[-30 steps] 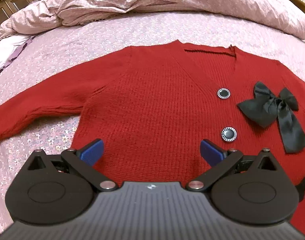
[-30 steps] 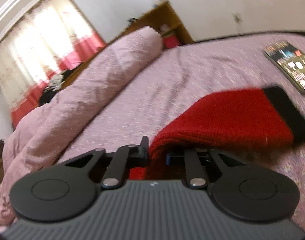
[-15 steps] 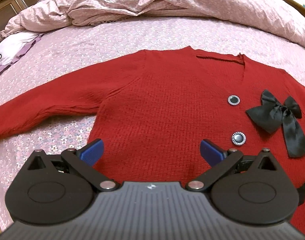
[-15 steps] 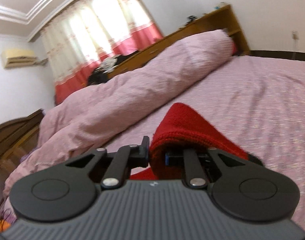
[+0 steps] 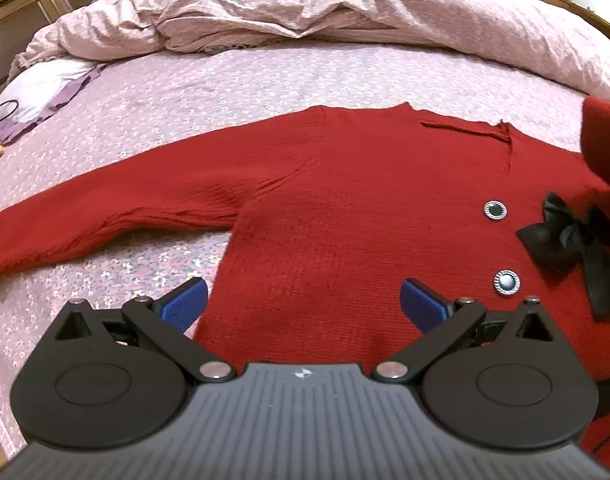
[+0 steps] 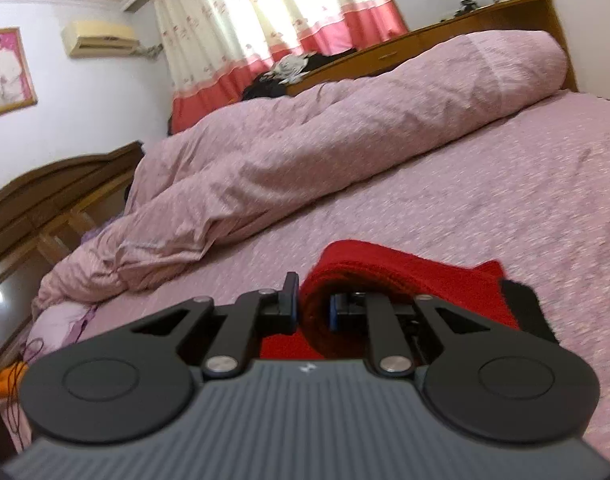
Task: Fold small clothes
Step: 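Fold the held sleeve across the cardigan body and open the right tool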
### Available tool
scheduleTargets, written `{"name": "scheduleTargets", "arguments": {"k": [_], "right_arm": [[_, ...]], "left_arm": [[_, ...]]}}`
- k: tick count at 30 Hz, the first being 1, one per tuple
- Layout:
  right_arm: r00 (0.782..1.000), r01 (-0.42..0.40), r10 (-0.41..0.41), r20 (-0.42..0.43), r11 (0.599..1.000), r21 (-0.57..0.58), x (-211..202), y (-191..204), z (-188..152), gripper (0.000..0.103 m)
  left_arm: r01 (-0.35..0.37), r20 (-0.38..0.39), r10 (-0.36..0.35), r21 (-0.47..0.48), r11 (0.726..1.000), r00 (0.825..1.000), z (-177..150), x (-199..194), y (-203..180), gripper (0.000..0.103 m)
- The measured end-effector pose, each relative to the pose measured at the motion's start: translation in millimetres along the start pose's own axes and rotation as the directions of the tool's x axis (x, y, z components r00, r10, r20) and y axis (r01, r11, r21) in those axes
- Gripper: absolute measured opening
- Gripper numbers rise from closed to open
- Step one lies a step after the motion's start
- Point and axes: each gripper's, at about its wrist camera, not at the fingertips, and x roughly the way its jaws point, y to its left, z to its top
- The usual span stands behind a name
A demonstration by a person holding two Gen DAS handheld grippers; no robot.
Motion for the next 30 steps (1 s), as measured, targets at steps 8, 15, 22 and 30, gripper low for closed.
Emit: {"name": "scheduleTargets", "arguments": {"k": [8,15,22,30], "right_arm": [[0.994,0.002,-0.008,-0.108,0.998,-0.060,38,23,-31,0.020],[0.968,0.001,-0.008,-0.251,1.000,-0.029,58,23,-60,0.069],[0.947,-0.034,0.040,-0.319,0.999,0.023,47,30,-68,0.071],[0.924,0.017,-0.022,-0.382,1.000,-0.016,6,37,-66,0.071]], "left_arm": [[0.003,-0.004,-0.003,-0.017,1.000,1.000,-1,4,8,0.103],[0.000,-0.004,0.000,-0.025,1.000,1.000,-1,6,10,0.103],[0.006,0.008,-0.006,-0.025,1.000,1.000,0,1,10,0.103],[0.030,0.020,-0.030,-0.005,1.000,0.999,0,-10,-2,0.103]]}}
